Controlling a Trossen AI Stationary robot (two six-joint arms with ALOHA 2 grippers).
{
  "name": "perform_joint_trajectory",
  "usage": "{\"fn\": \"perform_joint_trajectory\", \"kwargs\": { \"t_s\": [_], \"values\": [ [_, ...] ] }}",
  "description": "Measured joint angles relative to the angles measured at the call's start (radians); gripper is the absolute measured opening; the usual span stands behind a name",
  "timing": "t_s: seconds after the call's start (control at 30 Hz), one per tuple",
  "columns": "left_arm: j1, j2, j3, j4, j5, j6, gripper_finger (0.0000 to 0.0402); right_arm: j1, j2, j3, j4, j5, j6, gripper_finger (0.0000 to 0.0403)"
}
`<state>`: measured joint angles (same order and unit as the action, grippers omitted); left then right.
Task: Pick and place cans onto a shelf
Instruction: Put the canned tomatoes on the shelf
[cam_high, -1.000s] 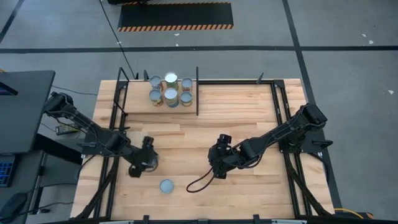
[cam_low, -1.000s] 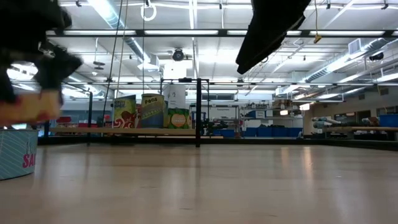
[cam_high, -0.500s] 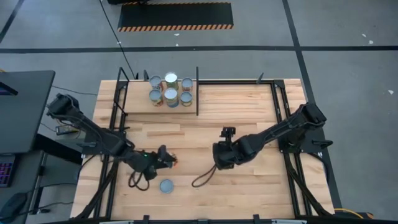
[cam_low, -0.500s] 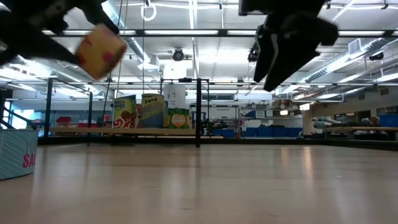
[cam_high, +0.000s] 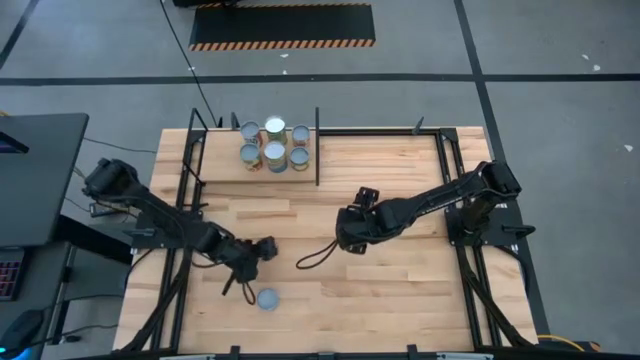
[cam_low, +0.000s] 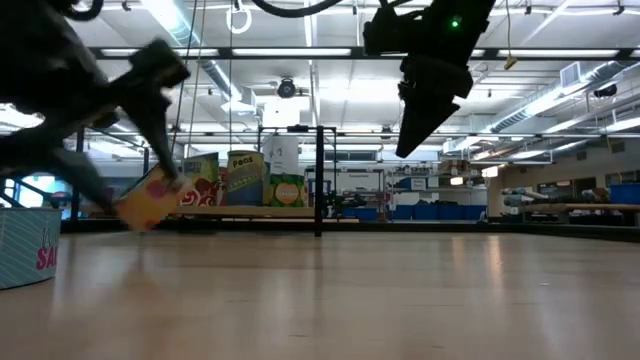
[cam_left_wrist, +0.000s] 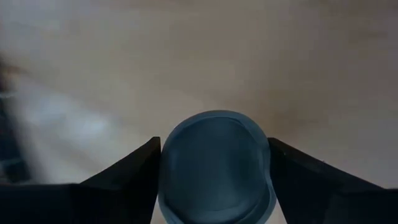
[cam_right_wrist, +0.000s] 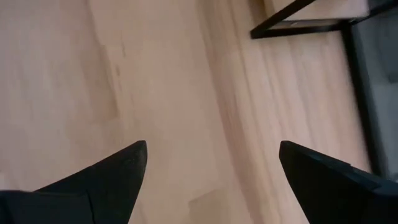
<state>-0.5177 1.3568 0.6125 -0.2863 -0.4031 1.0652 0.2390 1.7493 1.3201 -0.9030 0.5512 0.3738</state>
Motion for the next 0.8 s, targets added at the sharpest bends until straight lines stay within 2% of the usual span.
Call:
{"fn": "perform_joint_trajectory", "kwargs": {
  "t_s": [0.13,0.2,0.43,0.63,0.8],
  "values": [
    [0.017,-0.015,0.004,-0.117,0.219,-0.180,0.0259,0.001,0.000,0.000,0.018,-0.051,0.047,0.0374],
    [0.013,-0.015,0.005,-0.132,0.259,-0.245,0.0264,0.004,0.000,0.000,0.033,-0.072,0.056,0.0374],
    [0.003,-0.008,0.055,-0.229,0.288,-0.380,0.0292,0.003,0.000,0.000,0.080,-0.094,0.062,0.0374],
    [0.004,-0.008,0.123,-0.225,0.311,-0.553,0.0310,0.004,0.000,0.000,0.081,-0.108,0.062,0.0374],
    [0.004,-0.009,0.129,-0.233,0.326,-0.674,0.0312,0.004,0.000,0.000,0.081,-0.109,0.068,0.0374]
  ]
}}
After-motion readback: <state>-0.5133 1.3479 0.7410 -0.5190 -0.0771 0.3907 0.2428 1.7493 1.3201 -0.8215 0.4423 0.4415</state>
